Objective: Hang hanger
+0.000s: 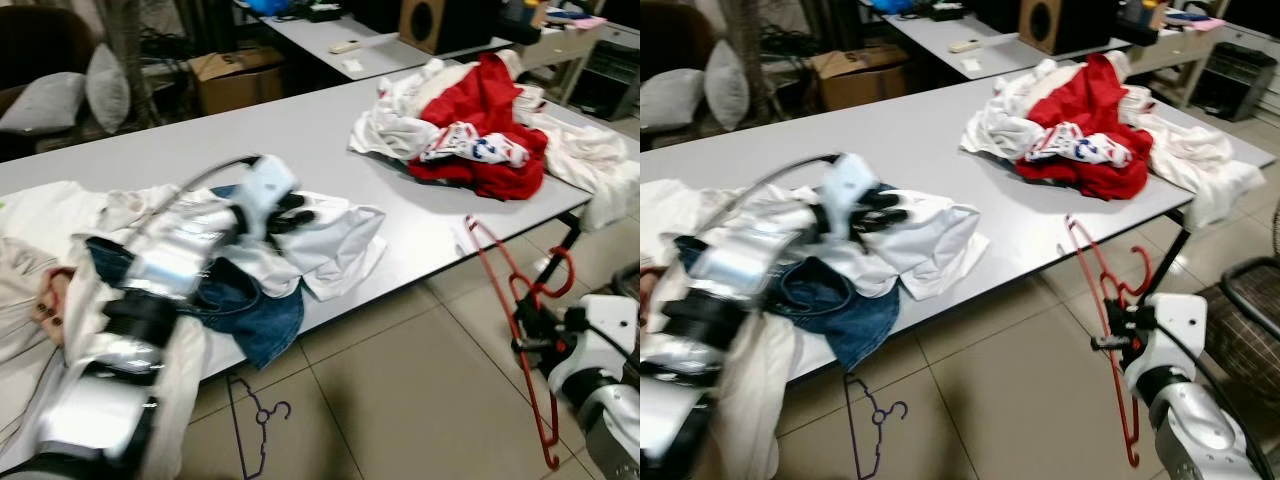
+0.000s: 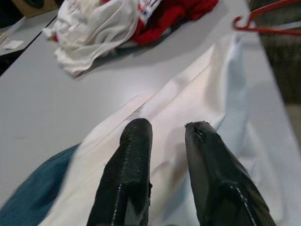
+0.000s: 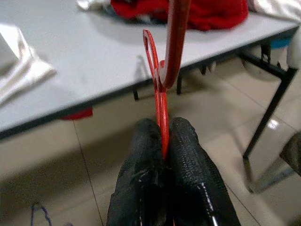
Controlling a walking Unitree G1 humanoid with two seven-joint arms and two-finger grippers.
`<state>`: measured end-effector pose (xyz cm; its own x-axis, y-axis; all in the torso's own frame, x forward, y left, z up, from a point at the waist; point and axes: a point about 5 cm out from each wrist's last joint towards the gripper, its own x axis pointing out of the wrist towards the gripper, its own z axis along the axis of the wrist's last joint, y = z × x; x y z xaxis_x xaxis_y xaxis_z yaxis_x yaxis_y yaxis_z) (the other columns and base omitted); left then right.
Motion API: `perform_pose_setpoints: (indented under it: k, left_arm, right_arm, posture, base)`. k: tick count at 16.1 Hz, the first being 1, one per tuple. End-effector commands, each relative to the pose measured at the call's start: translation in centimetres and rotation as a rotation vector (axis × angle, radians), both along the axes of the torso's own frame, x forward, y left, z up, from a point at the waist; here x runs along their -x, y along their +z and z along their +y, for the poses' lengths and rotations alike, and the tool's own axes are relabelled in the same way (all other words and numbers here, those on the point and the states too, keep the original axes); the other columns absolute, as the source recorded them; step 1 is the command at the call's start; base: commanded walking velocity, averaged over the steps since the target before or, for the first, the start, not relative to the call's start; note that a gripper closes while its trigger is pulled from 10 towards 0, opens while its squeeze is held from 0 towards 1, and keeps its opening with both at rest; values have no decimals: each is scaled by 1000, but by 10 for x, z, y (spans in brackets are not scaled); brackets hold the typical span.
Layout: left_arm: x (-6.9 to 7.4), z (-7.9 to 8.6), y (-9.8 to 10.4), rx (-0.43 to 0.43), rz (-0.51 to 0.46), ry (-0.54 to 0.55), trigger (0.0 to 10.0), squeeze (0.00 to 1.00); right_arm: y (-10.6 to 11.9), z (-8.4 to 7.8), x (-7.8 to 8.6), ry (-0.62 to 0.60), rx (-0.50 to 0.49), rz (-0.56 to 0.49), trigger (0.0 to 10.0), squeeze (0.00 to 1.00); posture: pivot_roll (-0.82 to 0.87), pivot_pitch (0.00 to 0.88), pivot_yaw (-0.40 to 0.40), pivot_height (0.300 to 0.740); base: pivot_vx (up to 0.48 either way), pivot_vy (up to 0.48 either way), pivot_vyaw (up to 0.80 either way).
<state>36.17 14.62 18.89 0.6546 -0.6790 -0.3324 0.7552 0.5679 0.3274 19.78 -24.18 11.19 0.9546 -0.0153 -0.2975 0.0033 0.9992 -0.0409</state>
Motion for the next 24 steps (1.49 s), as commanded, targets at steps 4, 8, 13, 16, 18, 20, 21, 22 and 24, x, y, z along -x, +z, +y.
perform_pose_setpoints:
  k: [4, 8, 13, 16, 18, 20, 21, 22, 24]
  left_arm:
    - [16, 4, -18, -76, 111, -44, 10000, 518]
    - [12, 9, -43, -239, 79, 81, 10000, 0]
    - [19, 7, -51, -258, 88, 78, 0, 0]
    - [17, 5, -46, -175, 60, 106, 0, 0]
    - [18, 6, -46, -153, 78, 107, 0, 0]
    - [18, 7, -46, -143, 87, 110, 0, 0]
    - [17, 8, -45, -123, 78, 127, 0, 0]
    - [17, 9, -44, -116, 75, 134, 0, 0]
    - [12, 13, -37, -78, 67, 153, 0, 0]
  right_arm:
    - [0, 2, 0, -3, 24, 13, 10000, 0]
    - [1, 5, -2, 9, 26, 18, 10000, 0]
    - [2, 6, -3, 15, 27, 16, 10000, 0]
    - [3, 5, -2, 12, 28, 18, 10000, 0]
    - [3, 6, -2, 14, 27, 17, 10000, 0]
    - [3, 6, -3, 15, 26, 16, 10000, 0]
    - [3, 7, -4, 17, 25, 15, 10000, 0]
    - [3, 7, -4, 17, 26, 15, 10000, 0]
    - [2, 7, -5, 16, 23, 13, 10000, 0]
  posture:
    - [-171, 0, 64, 740]
    - [-174, 0, 59, 740]
    - [-177, 0, 54, 740]
    - [-180, 0, 54, 740]
    - [-180, 0, 54, 740]
    - [-176, 0, 52, 740]
    - [-175, 0, 53, 740]
    - [-175, 0, 53, 740]
    - [-172, 0, 57, 740]
  base:
    - [0, 0, 0]
    - [0, 0, 0]
    - [0, 0, 0]
    - [0, 0, 0]
    - [0, 0, 0]
    - [0, 0, 0]
    - [0, 0, 0]
    - [0, 0, 0]
    - [0, 0, 0]
